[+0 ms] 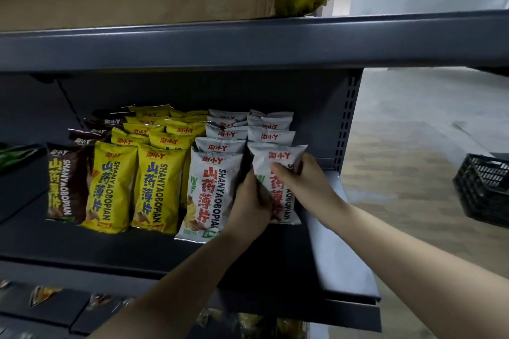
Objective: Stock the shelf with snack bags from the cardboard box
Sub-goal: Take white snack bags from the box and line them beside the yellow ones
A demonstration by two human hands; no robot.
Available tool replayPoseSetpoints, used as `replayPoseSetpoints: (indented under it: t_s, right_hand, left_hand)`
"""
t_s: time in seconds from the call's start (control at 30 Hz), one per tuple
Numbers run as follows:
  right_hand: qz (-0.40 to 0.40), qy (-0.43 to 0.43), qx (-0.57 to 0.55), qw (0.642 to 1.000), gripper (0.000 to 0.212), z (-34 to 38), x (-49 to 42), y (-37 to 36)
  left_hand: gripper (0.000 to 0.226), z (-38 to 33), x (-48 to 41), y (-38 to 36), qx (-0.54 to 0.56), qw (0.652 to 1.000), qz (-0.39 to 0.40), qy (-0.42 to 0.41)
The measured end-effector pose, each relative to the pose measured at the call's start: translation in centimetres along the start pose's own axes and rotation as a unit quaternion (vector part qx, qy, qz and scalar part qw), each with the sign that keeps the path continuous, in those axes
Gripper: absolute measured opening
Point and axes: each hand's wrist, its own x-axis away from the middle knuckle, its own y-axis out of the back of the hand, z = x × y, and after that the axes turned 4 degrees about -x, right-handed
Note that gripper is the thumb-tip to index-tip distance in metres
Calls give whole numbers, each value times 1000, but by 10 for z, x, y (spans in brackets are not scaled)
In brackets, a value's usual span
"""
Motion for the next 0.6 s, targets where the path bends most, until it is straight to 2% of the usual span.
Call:
replayPoseSetpoints:
  t_s: [0.07,0.13,0.23,0.33,0.4,0.5,0.53,0.6]
  right_hand:
    - [10,3,17,1000,27,4,-1,-1]
    - [-10,8,35,999,31,6,-6,-4]
    - [-51,18,46,997,36,6,-13,-11]
    - [-68,14,36,997,38,4,-20,-16]
    - [-78,20,26,996,43,0,-24,-19]
    - [-128,22,49,990,58,-8,-24,-21]
    - [-132,20,26,991,55,-11,-24,-21]
    - [-83,25,-56,995,32,-13,-21,-20]
  left_hand:
    - [66,3,-1,0,-54,997,-54,-28]
    - [69,7,0,-8,-99,989,-99,-50]
    - [77,3,7,-27,-205,972,-112,-15]
    - [91,2,3,-42,-295,947,-122,-15]
    - [95,4,-6,-42,-302,947,-110,12]
    - [90,9,-10,-40,-298,949,-103,0]
    - [93,12,-9,-40,-293,950,-106,-10]
    - [103,19,-9,-40,-279,953,-115,-17]
